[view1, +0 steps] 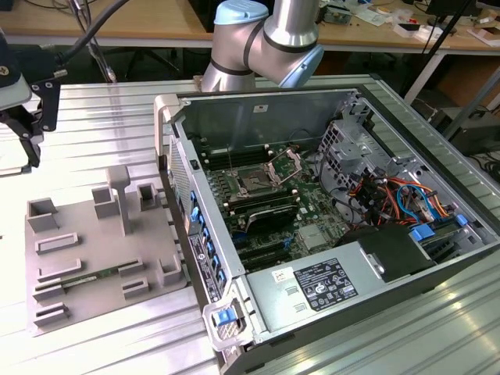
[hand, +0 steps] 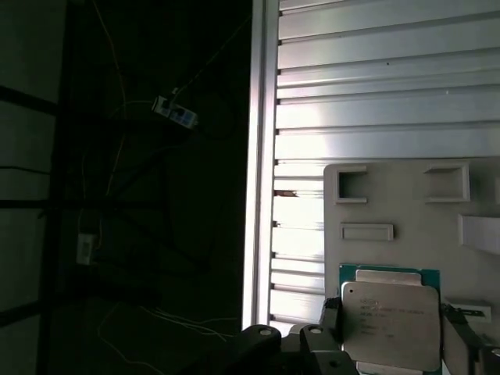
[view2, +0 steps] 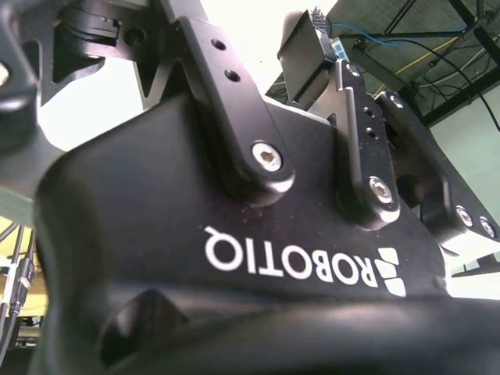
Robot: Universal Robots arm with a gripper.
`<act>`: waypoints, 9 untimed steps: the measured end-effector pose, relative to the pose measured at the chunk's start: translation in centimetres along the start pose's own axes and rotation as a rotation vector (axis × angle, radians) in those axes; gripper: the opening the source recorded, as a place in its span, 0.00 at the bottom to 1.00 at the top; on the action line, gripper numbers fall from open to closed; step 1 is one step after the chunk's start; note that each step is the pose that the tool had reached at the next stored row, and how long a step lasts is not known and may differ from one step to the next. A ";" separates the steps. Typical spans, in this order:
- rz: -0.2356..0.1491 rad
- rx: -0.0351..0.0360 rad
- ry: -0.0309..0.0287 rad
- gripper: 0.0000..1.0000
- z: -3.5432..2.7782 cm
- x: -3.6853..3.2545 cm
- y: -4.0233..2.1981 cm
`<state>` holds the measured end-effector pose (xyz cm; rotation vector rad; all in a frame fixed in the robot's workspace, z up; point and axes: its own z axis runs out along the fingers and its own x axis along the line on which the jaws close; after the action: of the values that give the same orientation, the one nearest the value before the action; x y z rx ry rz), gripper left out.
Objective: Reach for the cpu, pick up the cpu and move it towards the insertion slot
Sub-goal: 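Pick up the cpu and move it towards the insertion slot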
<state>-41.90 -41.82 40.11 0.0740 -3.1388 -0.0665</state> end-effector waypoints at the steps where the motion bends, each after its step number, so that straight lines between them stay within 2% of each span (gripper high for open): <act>1: 0.000 0.0000 0.0000 0.55 -0.07 0.00 0.00; 9: 0.000 0.0000 0.0000 0.55 -0.51 0.00 0.02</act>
<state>-41.90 -41.82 40.63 0.0740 -3.1387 -0.0664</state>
